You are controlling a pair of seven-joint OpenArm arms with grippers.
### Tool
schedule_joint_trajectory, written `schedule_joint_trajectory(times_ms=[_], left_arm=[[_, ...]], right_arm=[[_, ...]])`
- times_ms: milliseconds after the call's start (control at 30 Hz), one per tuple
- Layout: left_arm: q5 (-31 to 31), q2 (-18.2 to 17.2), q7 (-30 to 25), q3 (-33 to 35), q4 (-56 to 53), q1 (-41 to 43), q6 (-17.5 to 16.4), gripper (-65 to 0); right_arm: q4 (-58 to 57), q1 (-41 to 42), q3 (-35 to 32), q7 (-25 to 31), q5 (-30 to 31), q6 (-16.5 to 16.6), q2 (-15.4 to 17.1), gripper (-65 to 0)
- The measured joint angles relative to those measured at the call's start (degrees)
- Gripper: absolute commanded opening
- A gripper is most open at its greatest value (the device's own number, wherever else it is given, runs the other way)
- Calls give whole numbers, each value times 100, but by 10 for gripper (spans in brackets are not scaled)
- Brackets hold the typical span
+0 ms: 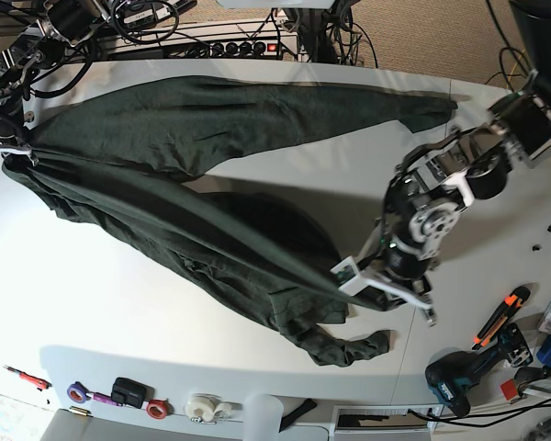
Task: Layout the t-shirt on the table in an organized manner, then fold the t-shirt properly
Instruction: 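Lift the grasped fabric with the left gripper and pull it toward the shirt's end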
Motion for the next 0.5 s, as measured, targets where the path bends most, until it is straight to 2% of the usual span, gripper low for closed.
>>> schedule_joint_trajectory(times_ms=[300,500], left_arm=[[-7,-592,111,7,234,896,-190,-650],[219,-647,361,2,234,1648,-247,-650]], right_arm=[[0,0,0,0,2,2,4,-650],[0,0,0,-2,0,2,2,-650]])
